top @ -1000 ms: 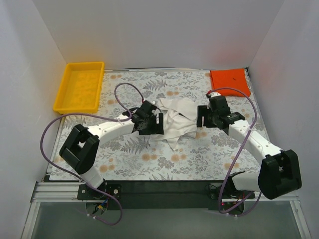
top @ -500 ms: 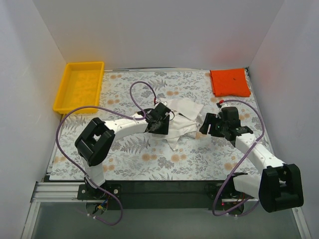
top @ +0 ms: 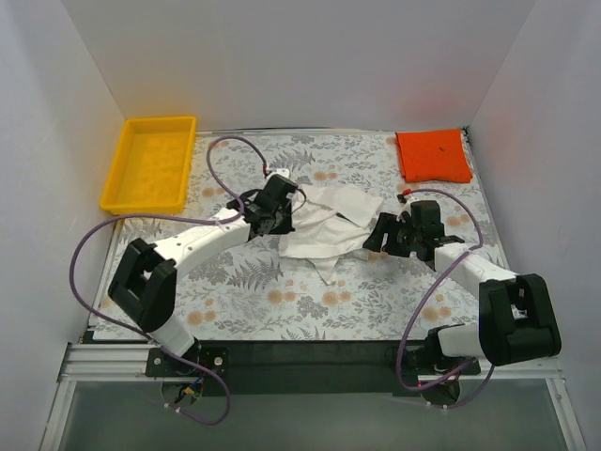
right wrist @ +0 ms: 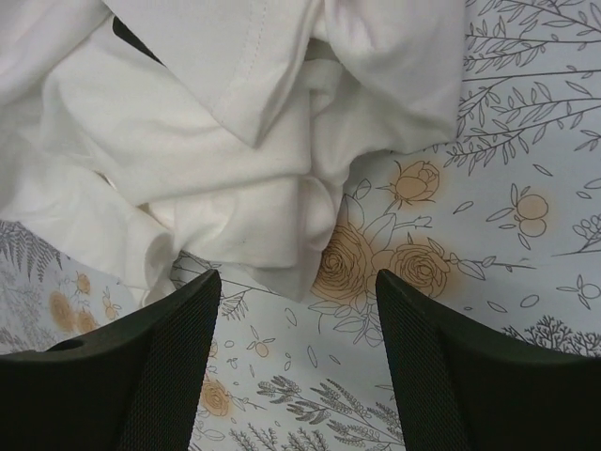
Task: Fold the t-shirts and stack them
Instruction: Flatten the tshirt out
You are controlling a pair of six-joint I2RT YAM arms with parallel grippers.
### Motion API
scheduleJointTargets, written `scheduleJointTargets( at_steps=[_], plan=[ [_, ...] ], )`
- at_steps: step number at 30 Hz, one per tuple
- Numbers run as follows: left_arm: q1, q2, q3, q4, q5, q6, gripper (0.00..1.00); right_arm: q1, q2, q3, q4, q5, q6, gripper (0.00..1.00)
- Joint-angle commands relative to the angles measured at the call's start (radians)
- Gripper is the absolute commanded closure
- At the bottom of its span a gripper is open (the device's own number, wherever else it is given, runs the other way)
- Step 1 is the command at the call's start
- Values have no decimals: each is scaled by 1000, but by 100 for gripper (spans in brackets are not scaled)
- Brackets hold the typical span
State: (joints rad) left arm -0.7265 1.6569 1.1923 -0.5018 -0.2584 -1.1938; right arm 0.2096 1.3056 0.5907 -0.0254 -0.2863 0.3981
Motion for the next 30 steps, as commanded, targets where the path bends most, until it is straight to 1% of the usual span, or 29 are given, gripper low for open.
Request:
scheduleJointTargets(
  at_steps=[1,3,11,12,14,20,23,24,26,27,29,30],
  plan=[
    [82,-144,3,-59,39,-1,100,-6,37,-3,110,-73,10,38],
    [120,-190,-7,-78,80,0,100,-4,67,-5,149,-111,10,38],
    [203,-243,-36,-106,145,7,100,-3,179,14,219,-175,28,39],
    [210,-247,-39,-104,148,7,100,-3,201,17,225,-192,30,42],
    [220,-256,-42,-103,154,10,100,-4,218,21,240,-212,34,45],
    [249,-266,-49,-95,182,7,100,8,259,47,274,-266,38,48],
    [262,-270,-59,-89,189,3,100,11,279,58,275,-287,35,64],
    [266,-270,-57,-92,189,3,100,11,284,61,272,-287,35,76],
    [279,-276,-53,-98,189,6,100,10,271,67,251,-251,33,91],
    [298,-287,-39,-107,191,8,100,-2,238,75,178,-190,27,98],
    [321,-299,-22,-119,188,19,100,-21,186,124,60,-90,-10,99],
    [350,-315,2,-136,186,22,100,-36,125,148,-65,35,-28,99]
  ],
)
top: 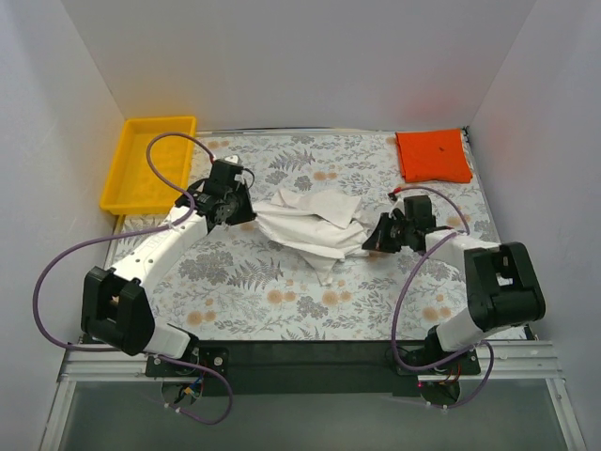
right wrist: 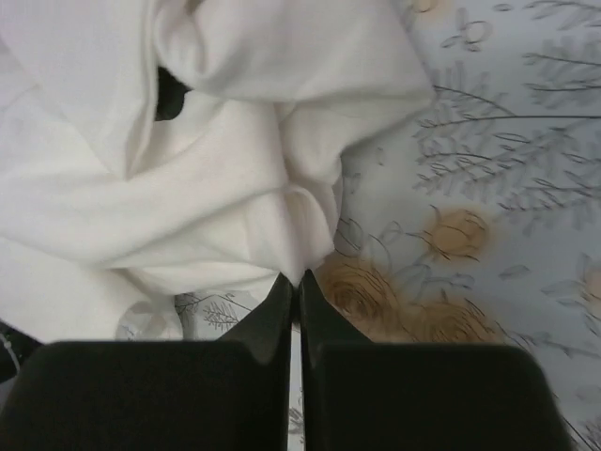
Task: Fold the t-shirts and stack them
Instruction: Flatten the tshirt out
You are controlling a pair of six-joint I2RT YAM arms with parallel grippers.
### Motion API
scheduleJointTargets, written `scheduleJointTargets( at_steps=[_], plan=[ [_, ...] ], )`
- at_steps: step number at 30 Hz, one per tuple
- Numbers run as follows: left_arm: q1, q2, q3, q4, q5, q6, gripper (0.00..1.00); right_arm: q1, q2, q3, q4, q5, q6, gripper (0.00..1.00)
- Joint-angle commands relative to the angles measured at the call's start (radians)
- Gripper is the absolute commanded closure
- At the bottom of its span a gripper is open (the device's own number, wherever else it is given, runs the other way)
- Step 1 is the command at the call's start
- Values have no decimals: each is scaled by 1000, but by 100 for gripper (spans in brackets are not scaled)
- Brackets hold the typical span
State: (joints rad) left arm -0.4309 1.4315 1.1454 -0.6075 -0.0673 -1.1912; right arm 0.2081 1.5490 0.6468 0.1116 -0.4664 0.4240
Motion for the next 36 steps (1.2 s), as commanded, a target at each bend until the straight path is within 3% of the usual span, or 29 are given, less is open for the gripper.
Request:
scheduleJointTargets(
  at_steps=[1,6,9,17,20,24,25,30,33,36],
  plan=[
    [70,-95,62,-40,-5,25,100,-47,-153,124,-270,279,-71,99],
    [170,-114,137,-115,-12,56,100,-116,-350,345,-541,663,-160,99],
    [213,-108,142,-144,-17,62,100,-136,-392,410,-647,754,-171,99],
    [261,9,60,-65,84,55,100,-136,-373,401,-705,675,-166,94],
    [261,129,123,-8,116,41,100,-136,-343,387,-707,648,-179,83],
    [261,306,279,23,101,44,100,-131,-345,367,-710,597,-182,53],
    [261,348,324,25,100,45,98,-128,-348,364,-707,586,-185,50],
    [261,523,577,19,173,54,78,-108,-354,344,-696,477,-237,40],
    [259,531,593,20,182,47,68,-108,-351,330,-690,482,-235,38],
    [258,443,460,37,155,36,34,-108,-343,324,-684,476,-223,37]
  ],
)
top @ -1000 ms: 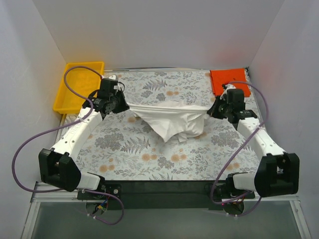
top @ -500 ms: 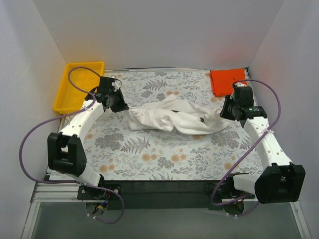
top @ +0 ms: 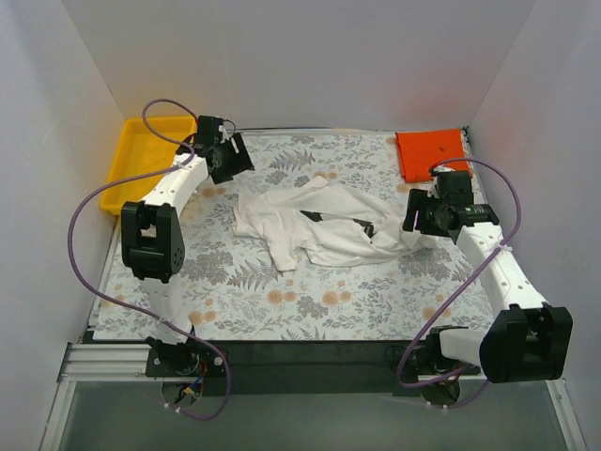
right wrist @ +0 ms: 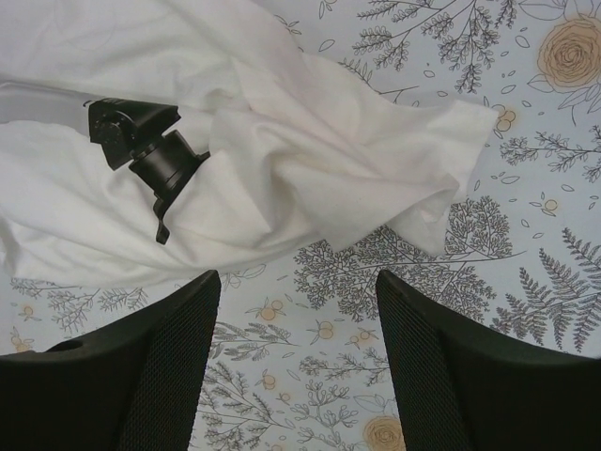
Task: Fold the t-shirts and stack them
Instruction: Flatten the tshirt out
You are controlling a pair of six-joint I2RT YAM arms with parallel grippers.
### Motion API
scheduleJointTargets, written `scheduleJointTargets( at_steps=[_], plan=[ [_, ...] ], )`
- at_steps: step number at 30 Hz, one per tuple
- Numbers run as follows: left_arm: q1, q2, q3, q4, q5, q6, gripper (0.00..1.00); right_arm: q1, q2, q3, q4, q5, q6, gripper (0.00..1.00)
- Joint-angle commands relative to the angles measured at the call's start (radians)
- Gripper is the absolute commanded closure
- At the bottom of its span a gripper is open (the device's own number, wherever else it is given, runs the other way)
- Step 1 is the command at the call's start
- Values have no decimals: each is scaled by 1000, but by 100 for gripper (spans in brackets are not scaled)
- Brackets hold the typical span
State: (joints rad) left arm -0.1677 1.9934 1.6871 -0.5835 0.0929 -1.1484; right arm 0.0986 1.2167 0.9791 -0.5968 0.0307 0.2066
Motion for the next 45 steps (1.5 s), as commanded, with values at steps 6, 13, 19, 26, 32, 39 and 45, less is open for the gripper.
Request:
scheduleJointTargets(
  at_steps=[6,13,19,26,32,39,45],
  plan=[
    [-80,-462,-537,82,36,-98,25,21,4,-40,78,-94,16,36],
    [-294,-489,-747,175,24,-211,25,85,37,-82,109,-89,28,34],
    [-345,-366,-722,198,-39,-188,34,108,56,-100,129,-89,40,37],
    [-375,-268,-698,226,-48,-182,53,112,98,-114,147,-49,47,39],
    [-383,-292,-650,173,-91,-151,100,110,132,-108,155,27,45,39],
    [-382,-509,-488,-160,-347,-86,100,73,138,-103,146,184,71,41],
    [-382,-662,-412,-317,-395,-100,100,33,222,-59,146,172,99,42]
  ],
)
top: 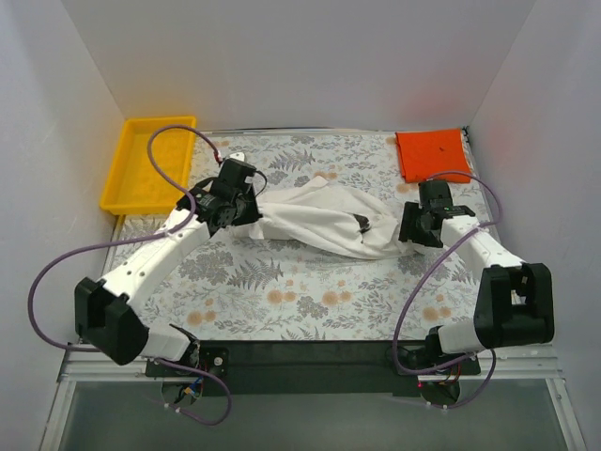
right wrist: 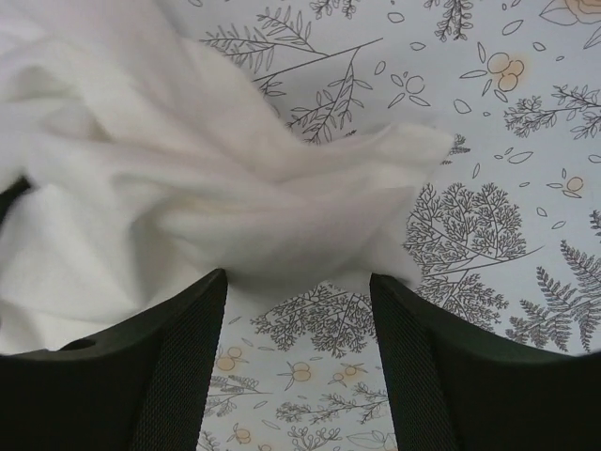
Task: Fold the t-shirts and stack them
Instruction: Flatten the tshirt out
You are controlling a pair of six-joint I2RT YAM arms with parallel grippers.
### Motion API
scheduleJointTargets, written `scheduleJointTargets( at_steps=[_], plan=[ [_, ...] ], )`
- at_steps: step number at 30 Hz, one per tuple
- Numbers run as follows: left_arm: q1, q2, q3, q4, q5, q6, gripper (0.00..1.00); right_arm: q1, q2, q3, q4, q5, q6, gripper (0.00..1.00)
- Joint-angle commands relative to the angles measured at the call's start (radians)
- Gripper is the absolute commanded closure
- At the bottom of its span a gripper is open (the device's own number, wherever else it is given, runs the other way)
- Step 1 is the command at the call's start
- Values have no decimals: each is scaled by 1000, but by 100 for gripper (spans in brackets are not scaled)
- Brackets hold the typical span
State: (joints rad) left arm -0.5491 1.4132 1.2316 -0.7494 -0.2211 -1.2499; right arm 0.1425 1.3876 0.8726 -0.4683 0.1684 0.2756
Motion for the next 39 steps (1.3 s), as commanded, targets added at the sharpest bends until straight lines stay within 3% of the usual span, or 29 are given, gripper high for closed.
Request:
scheduleJointTargets(
  at_steps=[1,3,6,7,10,15,18,19,20,22,26,29,36,37,39],
  plan=[
    [-2,-115,49,-177,-78,-6,100,-11,65,60,19,28,30,43],
    [0,-140,80,-203,-84,-23,100,-11,109,107,17,31,31,45],
    [2,-174,118,-243,-110,-28,100,-15,163,176,17,45,25,56],
    [0,-177,137,-255,-128,-26,100,-18,175,192,17,52,22,74],
    [2,-188,155,-278,-162,-17,100,-29,225,253,7,71,11,98],
    [11,-211,148,-285,-196,-5,100,-66,260,338,-45,65,-3,99],
    [11,-211,125,-263,-164,-8,100,-66,232,342,-66,-36,-9,96],
    [9,-209,114,-243,-152,-11,100,-64,222,327,-69,-87,-3,92],
    [9,-211,106,-235,-140,-16,100,-66,208,283,-67,-108,2,77],
    [9,-211,85,-217,-115,-19,100,-64,166,235,-63,-160,22,58],
    [9,-212,62,-200,-113,-20,100,-61,120,111,-30,-274,56,44],
    [9,-212,51,-197,-118,-14,100,-50,91,26,23,-342,73,40],
    [9,-204,35,-192,-123,-11,100,-26,105,-81,95,-394,93,42],
    [9,-204,35,-191,-126,-10,100,-26,111,-83,102,-400,90,44],
    [12,-201,35,-196,-141,-5,100,-26,126,-72,109,-397,79,58]
  ],
)
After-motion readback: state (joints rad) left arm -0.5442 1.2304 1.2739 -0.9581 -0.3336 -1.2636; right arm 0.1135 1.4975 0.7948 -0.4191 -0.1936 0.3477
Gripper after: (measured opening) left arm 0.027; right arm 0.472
